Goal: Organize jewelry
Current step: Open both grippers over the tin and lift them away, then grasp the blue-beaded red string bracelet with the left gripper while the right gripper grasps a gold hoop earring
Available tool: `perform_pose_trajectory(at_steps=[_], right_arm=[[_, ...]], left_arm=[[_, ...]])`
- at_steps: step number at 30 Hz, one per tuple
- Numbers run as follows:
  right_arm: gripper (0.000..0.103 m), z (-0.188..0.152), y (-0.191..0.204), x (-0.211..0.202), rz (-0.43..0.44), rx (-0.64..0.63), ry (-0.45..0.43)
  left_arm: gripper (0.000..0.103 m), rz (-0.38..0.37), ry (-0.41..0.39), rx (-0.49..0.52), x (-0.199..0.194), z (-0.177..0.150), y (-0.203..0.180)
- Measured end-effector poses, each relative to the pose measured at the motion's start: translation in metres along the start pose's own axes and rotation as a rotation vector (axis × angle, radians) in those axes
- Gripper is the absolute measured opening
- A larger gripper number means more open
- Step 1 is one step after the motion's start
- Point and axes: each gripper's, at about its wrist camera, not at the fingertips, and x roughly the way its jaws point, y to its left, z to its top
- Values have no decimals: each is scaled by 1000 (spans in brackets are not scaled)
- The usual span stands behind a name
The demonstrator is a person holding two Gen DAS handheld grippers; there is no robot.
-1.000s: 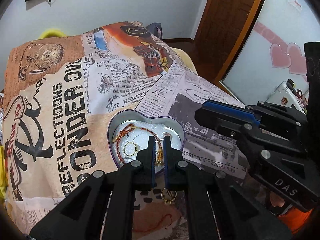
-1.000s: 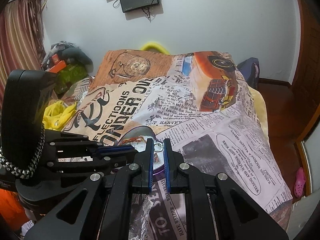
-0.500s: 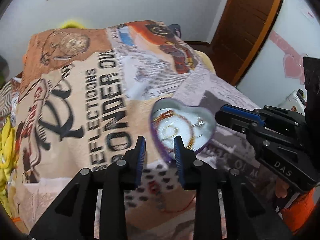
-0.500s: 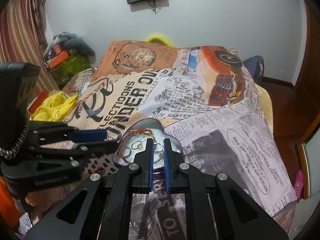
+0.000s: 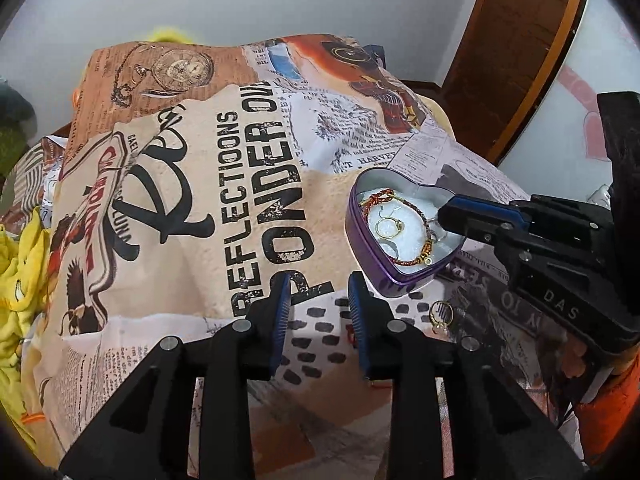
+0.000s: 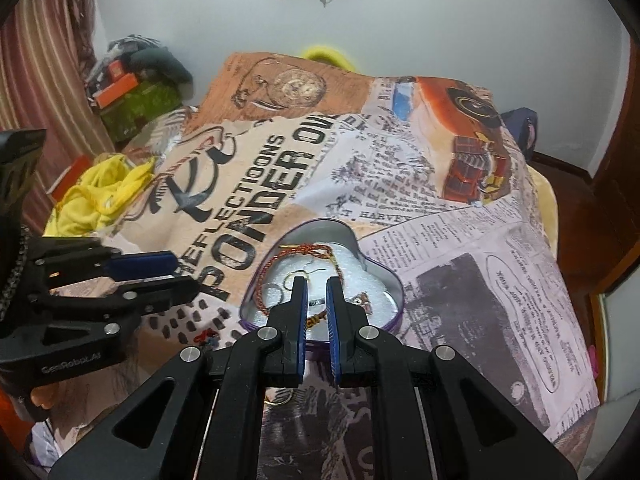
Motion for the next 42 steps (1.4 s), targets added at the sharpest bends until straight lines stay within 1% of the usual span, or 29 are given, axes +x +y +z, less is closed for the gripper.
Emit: perform_pose_trajectory(at_steps=[4,10,12,14,16,20,24,27,29,34,36,38,39,42], right_arm=[[12,1,-4,-4,1,30,3],[13,-2,-3,-22,-21,23,-20],[17,-5,-3,-28,-35,16,-22],[27,-7,-3,-31,-51,14,-23],[31,-12,-5,-36,-53,23,-27],[31,-21,-7,-43,-55,32,-17],[31,-29,-7,-45,-59,28,2],[31,-33,-7,-45,-60,30,11],[31,-36,-8,-44,-61,33,14],[31,-46,-7,-38,-54,33,41],[31,-49,-6,-32,-47,34,58],[31,-53,-4,-27,-34,36,79],[31,-55,-3,-25,-30,36,87],[31,-61,3,-15,-16,27,111]], left_arm=[[29,8,-3,-5,-4,-2,0],[29,23,-10,0,-18,-7,-2],[29,22,-12,-2,-22,-8,-3],[29,19,-9,0,-25,-10,-5],[29,15,-4,5,-26,-14,-7],[29,0,13,23,-22,-24,-14],[29,-2,56,33,-10,-36,-19],[29,-62,83,14,-2,-42,-20],[29,-84,108,-3,5,-45,-21],[29,-82,103,-8,11,-46,-23],[25,-63,99,7,12,-46,-26],[17,-36,93,26,14,-48,-27],[17,-28,88,33,14,-48,-27],[16,-59,79,40,13,-51,-25]])
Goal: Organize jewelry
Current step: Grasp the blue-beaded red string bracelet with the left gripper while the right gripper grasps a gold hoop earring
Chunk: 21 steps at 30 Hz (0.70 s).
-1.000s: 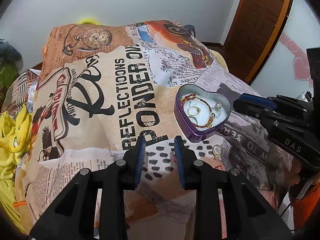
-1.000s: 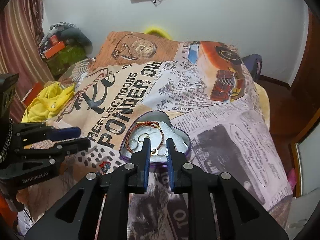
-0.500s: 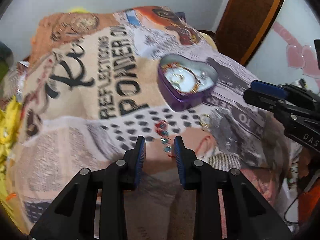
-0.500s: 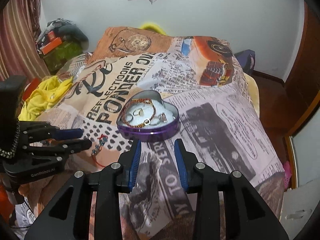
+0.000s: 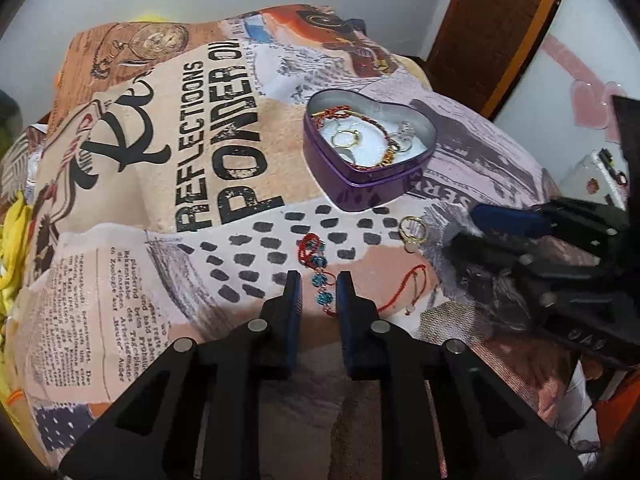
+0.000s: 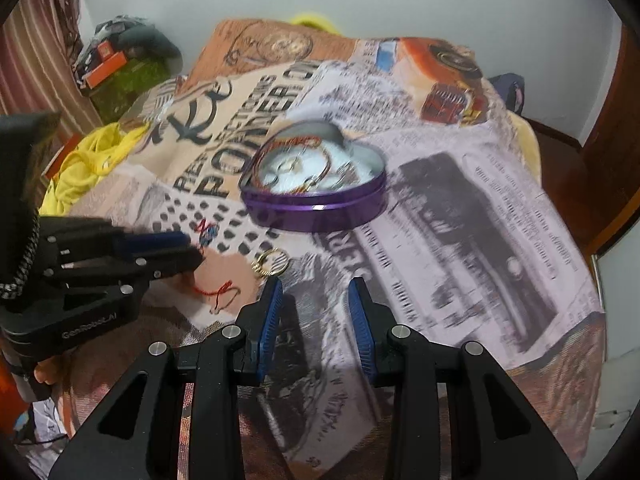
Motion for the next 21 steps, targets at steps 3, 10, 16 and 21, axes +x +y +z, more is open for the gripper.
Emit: perform_pose_trajectory(at_steps=[3,10,16,21], right_arm=[[31,-1,7,3,7,-17,5],[31,3,20,12,18,-45,16],[31,5,25,19,13,-74,11],[31,4,32,21,16,-112,-7]], left_arm=[[12,-3,-2,14,0,-1,-1],[6,-29,-5,30,-4,-5,-2],[6,1,-27,34,-15,-12,1],[6,13,-63,27,-31,-13,7]])
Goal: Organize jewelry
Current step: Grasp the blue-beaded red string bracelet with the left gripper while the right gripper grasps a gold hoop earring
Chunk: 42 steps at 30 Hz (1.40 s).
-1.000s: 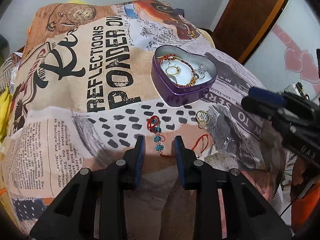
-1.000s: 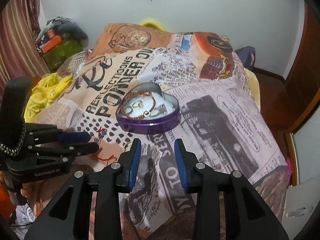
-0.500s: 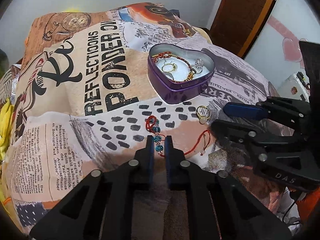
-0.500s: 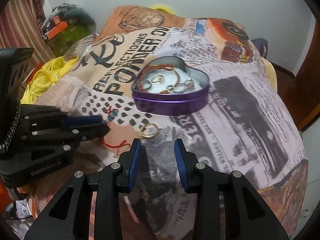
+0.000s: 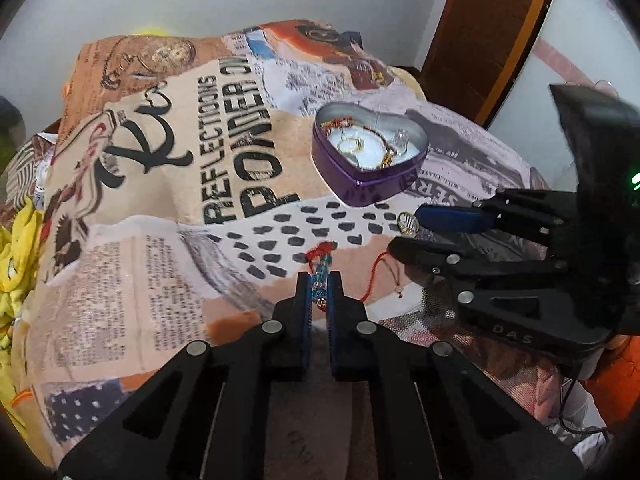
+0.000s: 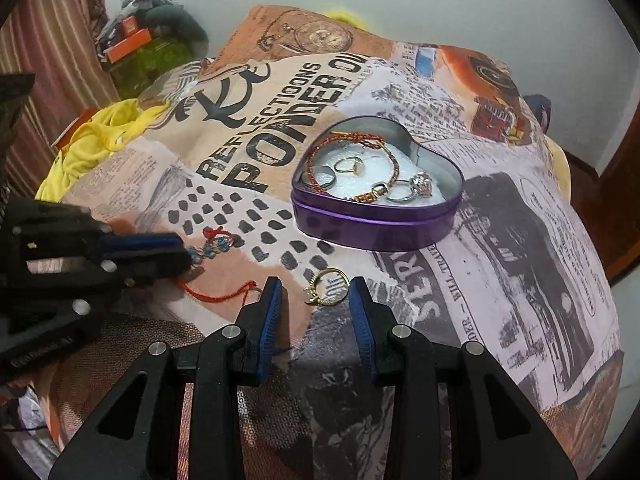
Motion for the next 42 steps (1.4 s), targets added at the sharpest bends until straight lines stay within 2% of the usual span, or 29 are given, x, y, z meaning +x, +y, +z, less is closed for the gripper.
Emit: perform_pose_trajectory(at_steps=[3,7,10,16,18,20,26,36,42], right_arm=[[30,1,1,1,1,-9,-1],[8,3,1,5,-17,-14,12],[6,6,1,5,-22,-10,18],[6,4,0,-3,36,12,37],[7,5,0,-4,17,22,49],[13,7,-1,-1,8,25,65],[17,15,0,6,6,28,65],[16,16,-1,13,23,38,33],[10,15,0,7,22,39,18]], left_arm=[[6,9,-29,3,-11,3,0],[6,15,-62,12,-21,9,-4],[6,18,-76,18,-26,13,-7],[6,27,-105,26,-38,17,-11],[6,28,-111,26,-40,17,-10],[6,29,-111,23,-40,16,-10],[6,34,-108,23,-38,14,-8],[6,39,-103,5,-34,16,-1],[6,45,-111,8,-36,20,-4]])
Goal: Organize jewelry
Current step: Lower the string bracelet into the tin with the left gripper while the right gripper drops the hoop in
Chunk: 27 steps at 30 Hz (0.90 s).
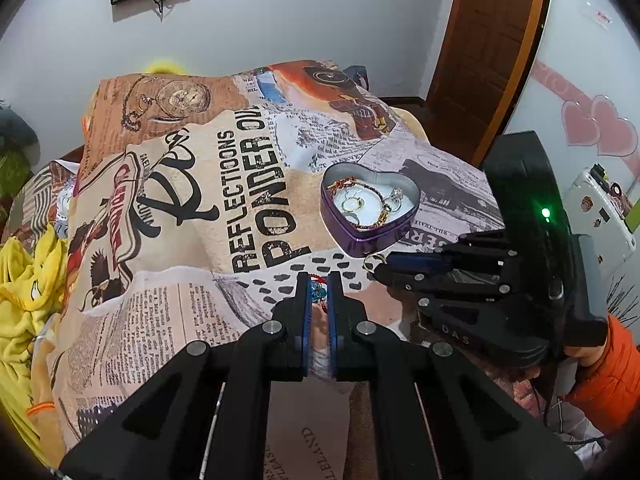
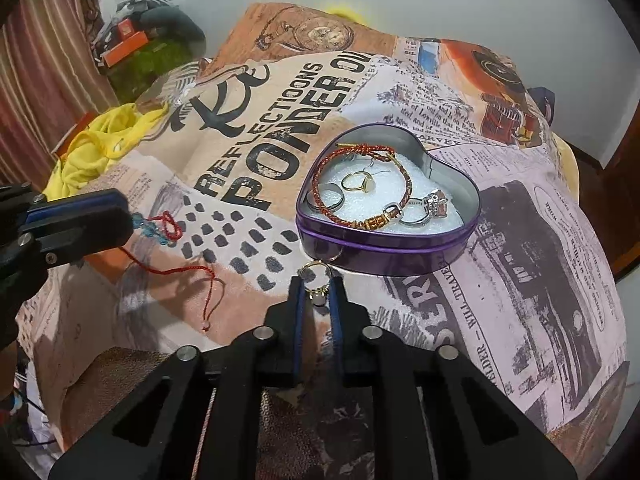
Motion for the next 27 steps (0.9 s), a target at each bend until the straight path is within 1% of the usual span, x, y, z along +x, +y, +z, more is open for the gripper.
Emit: perform_pose_trajectory(at_steps=[8,13,18,27], right_arm=[[10,-3,-4,-18,-6,6,-41],[10,0,-8,-39,-3,22,-96],[10,5,-13,-58,-6,24,-147],[10,17,-24,-78,-21,36,-218]], left_arm=[[6,7,-36,0,-10,16,-5],[6,27,-68,26,-17,31,-14],[6,33,-102,29,-24,48,-18],[6,33,-143,53,-28,74,-32]])
